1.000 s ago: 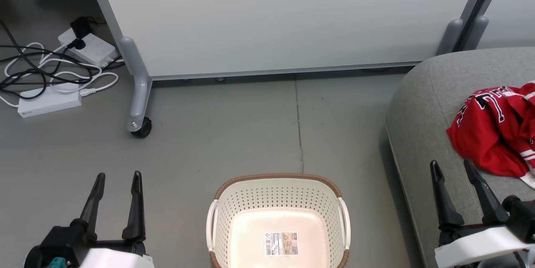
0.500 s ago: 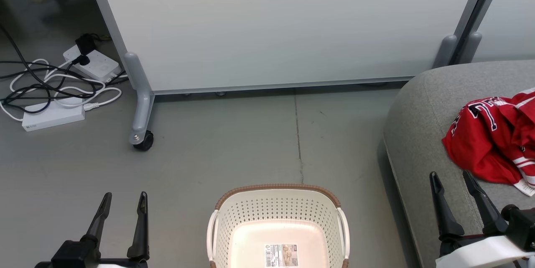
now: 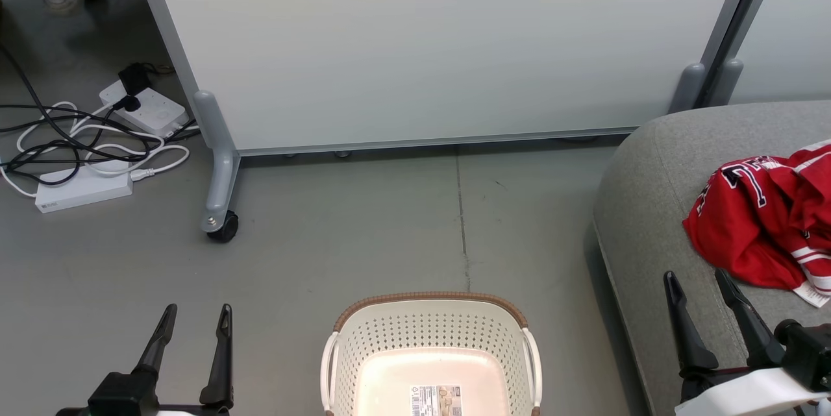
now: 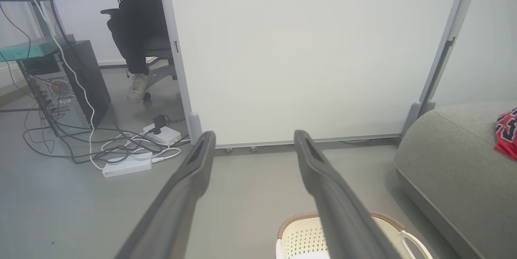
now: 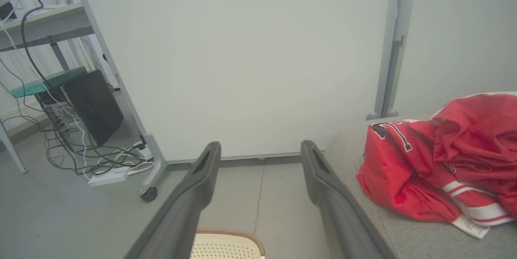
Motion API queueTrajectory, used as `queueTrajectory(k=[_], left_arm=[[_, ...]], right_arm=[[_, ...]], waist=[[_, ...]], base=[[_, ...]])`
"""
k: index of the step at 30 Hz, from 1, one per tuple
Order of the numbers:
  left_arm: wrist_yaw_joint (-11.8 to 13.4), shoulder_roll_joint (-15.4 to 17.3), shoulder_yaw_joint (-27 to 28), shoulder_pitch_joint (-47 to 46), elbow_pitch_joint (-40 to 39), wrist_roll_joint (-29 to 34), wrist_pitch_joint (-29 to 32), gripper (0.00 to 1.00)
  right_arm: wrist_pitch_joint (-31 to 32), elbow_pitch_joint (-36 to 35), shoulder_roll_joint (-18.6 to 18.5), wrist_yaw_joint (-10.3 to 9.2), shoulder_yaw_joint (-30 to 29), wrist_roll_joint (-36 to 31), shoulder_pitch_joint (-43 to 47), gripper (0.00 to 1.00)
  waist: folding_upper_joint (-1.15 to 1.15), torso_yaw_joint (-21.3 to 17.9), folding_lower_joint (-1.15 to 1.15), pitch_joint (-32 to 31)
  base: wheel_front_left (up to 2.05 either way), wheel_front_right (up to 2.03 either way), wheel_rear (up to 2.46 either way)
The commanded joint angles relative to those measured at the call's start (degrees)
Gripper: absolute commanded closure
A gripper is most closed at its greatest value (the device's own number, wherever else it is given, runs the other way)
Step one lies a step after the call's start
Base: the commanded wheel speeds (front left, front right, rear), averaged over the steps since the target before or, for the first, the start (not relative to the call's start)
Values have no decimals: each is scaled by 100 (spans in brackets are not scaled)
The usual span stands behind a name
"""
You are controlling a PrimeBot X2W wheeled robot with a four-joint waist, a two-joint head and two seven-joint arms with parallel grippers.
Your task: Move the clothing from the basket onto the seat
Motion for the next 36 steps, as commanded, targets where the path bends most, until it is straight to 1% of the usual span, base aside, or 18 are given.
queueTrajectory(k=[1, 23, 24, 27, 33, 34, 36], left_arm=[[41, 43, 12, 63, -3, 29, -5, 0], [138, 108, -125, 54, 121, 68, 82, 0], [94, 74, -140, 9, 121, 35, 82, 100], [84, -33, -188, 53, 235, -22, 84, 100], [-42, -136, -133, 6, 206, -631, 89, 100], [-42, -136, -133, 6, 206, -631, 89, 100], [-87, -169, -116, -18, 213, -824, 91, 100]], right_arm=[[-1, -24, -29, 2, -11, 1, 56, 0], [115, -50, -29, 2, -29, -122, 82, 0], [93, 10, 3, -1, -7, -61, 35, 100], [101, 158, 52, -1, 11, -5, 87, 100], [270, 321, 3, -1, -92, 693, -50, 100], [270, 321, 3, -1, -92, 693, -50, 100], [325, 379, -14, -1, -127, 912, -98, 100]], waist=[[0, -3, 0, 2], [0, 34, 0, -61], [0, 34, 0, -62], [0, 33, 0, -61], [0, 21, 0, -48], [0, 21, 0, -48], [0, 17, 0, -44]], base=[[0, 0, 0], [0, 0, 0], [0, 0, 0], [0, 0, 0], [0, 0, 0], [0, 0, 0], [0, 0, 0]])
